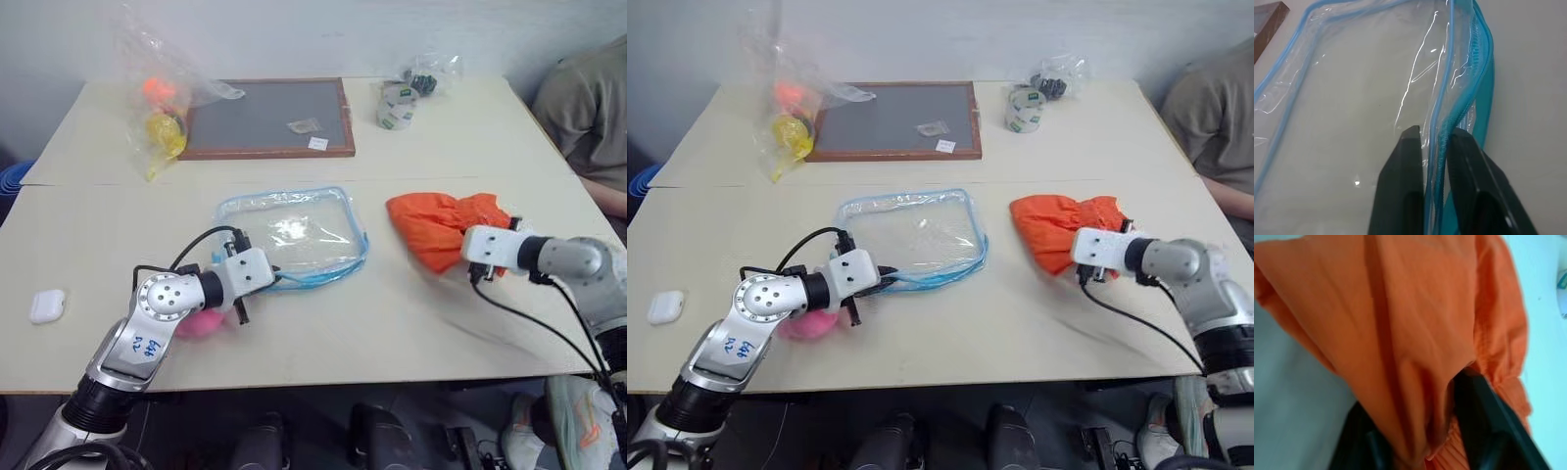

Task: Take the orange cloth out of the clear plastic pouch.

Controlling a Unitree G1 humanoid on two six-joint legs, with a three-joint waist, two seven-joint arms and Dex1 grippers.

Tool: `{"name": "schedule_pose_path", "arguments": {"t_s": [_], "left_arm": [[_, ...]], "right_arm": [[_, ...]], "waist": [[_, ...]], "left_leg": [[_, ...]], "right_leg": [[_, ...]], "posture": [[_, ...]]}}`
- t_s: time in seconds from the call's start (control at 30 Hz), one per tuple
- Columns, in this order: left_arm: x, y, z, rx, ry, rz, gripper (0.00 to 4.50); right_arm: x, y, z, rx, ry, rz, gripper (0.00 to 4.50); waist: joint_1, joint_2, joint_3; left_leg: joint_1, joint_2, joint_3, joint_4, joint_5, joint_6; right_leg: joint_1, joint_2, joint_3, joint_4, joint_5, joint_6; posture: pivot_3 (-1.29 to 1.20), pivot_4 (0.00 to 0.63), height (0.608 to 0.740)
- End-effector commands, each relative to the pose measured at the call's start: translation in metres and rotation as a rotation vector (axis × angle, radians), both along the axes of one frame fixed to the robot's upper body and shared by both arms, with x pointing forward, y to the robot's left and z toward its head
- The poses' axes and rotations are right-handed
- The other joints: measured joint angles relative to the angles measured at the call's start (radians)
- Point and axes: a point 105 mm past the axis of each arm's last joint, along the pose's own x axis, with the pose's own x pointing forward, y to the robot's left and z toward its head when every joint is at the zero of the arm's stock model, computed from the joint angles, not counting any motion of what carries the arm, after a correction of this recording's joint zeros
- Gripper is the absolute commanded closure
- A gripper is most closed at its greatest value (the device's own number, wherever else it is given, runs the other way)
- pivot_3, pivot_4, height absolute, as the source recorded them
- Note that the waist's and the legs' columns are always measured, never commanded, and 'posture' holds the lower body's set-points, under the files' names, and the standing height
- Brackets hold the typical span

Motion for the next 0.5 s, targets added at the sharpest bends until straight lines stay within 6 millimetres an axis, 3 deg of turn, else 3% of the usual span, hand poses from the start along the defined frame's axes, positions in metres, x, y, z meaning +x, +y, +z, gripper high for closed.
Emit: {"name": "schedule_pose_path", "arguments": {"t_s": [0.03, 0.17, 0.3, 0.37, 0.5], "left_arm": [[-0.008, 0.003, 0.019, -0.057, -0.002, -0.018, 2.57], [-0.019, 0.003, 0.031, -0.119, 0.055, -0.066, 1.28], [-0.036, 0.004, 0.053, -0.233, 0.173, -0.171, 0.08], [-0.042, 0.011, 0.067, -0.24, 0.185, -0.209, 0.03], [-0.04, 0.038, 0.103, -0.264, 0.206, -0.203, 0.03]], "right_arm": [[-0.01, -0.004, 0.01, 0.074, 0.033, -0.009, 1.59], [-0.033, -0.007, 0.018, 0.173, 0.177, 0.016, 0.16], [-0.066, -0.021, 0.035, 0.279, 0.366, 0.036, 0.0], [-0.074, -0.036, 0.048, 0.361, 0.423, -0.012, 0.0], [-0.087, -0.084, 0.076, 0.484, 0.457, -0.171, 0.0]], "waist": [[0.0, 0.0, 0.0], [0.004, 0.0, 0.0], [0.009, 0.001, 0.0], [0.009, 0.001, 0.0], [0.008, 0.001, 0.0]], "left_leg": [[0.001, 0.0, 0.0, 0.0, 0.0, 0.0], [0.001, 0.001, -0.003, 0.0, 0.0, 0.0], [0.001, 0.001, -0.003, 0.0, 0.0, 0.0], [0.002, 0.001, -0.003, 0.0, 0.0, 0.001], [0.003, 0.001, -0.002, 0.0, -0.001, 0.001]], "right_leg": [[0.0, 0.0, 0.001, 0.0, 0.0, 0.0], [0.001, 0.001, 0.0, -0.001, 0.0, 0.0], [0.002, 0.001, 0.0, -0.001, 0.0, 0.0], [0.002, 0.001, 0.0, 0.0, 0.0, 0.0], [0.002, 0.001, 0.0, 0.0, 0.0, 0.0]], "posture": [[0.0, 0.15, 0.74], [0.0, 0.15, 0.74], [0.0, 0.15, 0.74], [0.0, 0.15, 0.74], [0.0, 0.15, 0.74]]}}
